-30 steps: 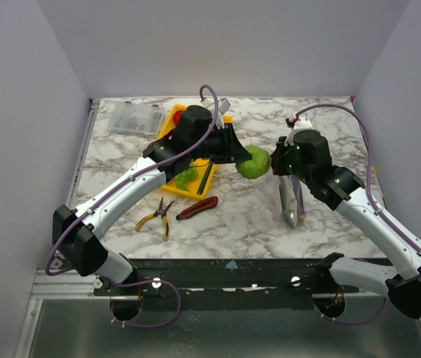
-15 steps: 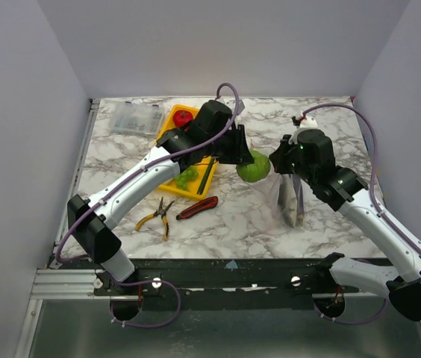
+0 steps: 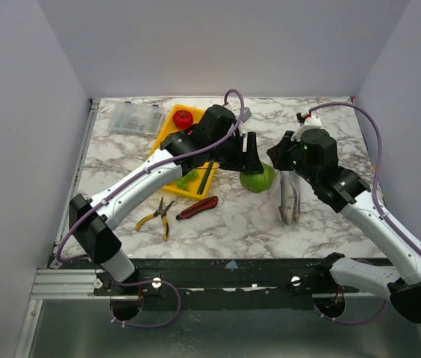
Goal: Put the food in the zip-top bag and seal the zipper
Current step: Place the fake vegetable in the zipper food storage bag, then pick up the fake fruit from the bin.
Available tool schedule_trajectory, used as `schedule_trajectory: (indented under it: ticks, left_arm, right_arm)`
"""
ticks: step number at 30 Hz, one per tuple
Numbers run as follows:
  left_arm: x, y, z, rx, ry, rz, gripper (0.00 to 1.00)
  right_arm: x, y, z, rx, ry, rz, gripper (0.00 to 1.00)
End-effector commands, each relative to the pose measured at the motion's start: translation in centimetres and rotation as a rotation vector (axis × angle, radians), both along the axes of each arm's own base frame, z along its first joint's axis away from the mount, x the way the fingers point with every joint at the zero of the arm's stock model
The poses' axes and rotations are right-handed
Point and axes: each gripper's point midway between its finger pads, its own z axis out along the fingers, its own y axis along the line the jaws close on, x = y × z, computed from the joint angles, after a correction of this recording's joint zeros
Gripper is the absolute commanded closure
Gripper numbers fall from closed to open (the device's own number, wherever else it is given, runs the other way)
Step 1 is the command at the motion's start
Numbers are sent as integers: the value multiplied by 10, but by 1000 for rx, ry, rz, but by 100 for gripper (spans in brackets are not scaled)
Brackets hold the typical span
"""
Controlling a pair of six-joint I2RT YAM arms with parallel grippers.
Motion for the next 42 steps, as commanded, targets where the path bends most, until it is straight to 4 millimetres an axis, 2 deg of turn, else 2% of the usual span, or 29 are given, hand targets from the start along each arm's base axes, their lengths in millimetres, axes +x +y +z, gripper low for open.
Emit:
schedule_trajectory:
  ticks: [1, 4, 8, 10, 15, 18, 20, 23, 28, 31, 33, 36, 39, 42]
  left_arm:
    - [-9, -2, 16, -53, -32, -43, 26]
    - [-9, 4, 33, -69, -78, -42, 14]
    - [-7, 13, 45, -69, -114, -36, 13]
    - [-7, 19, 40, -51, -117, -20, 16]
    - [-14, 42, 10, -23, -114, 47, 19]
    - [-20, 59, 6, -57, -133, 90, 23]
    - [-20, 66, 0, -67, -131, 113, 19]
    - [-21, 59, -9, -111, -74, 75, 14]
    - [-19, 32, 0, -191, -39, -8, 16]
    - [-14, 33, 6, -187, -65, -1, 19]
    - [-6, 47, 8, -150, -119, 42, 15]
    - [11, 79, 1, -119, -147, 120, 10]
    - [34, 115, -14, -67, -158, 222, 9]
    - [58, 150, -35, 87, -203, 339, 9]
  right_arm:
    - [2, 4, 22, 35, -52, 12, 99]
    - [3, 2, 20, 21, -47, 0, 99]
    - [3, 1, 21, 19, -48, -3, 99]
    - [2, 0, 23, 18, -51, -4, 99]
    - [2, 0, 28, 18, -58, -2, 99]
    - [1, -3, 27, 7, -58, -7, 99]
    - [0, -4, 25, 2, -56, -7, 99]
    - [-2, -2, 24, 1, -54, 5, 99]
    - [-4, -1, 22, 2, -46, 18, 99]
    - [-4, -6, 23, -11, -50, 1, 99]
    - [-5, -10, 24, -24, -58, -12, 99]
    - [-5, -14, 28, -35, -74, -23, 99]
    - [-5, -16, 27, -44, -77, -25, 99]
    - [-4, -16, 25, -51, -77, -26, 99]
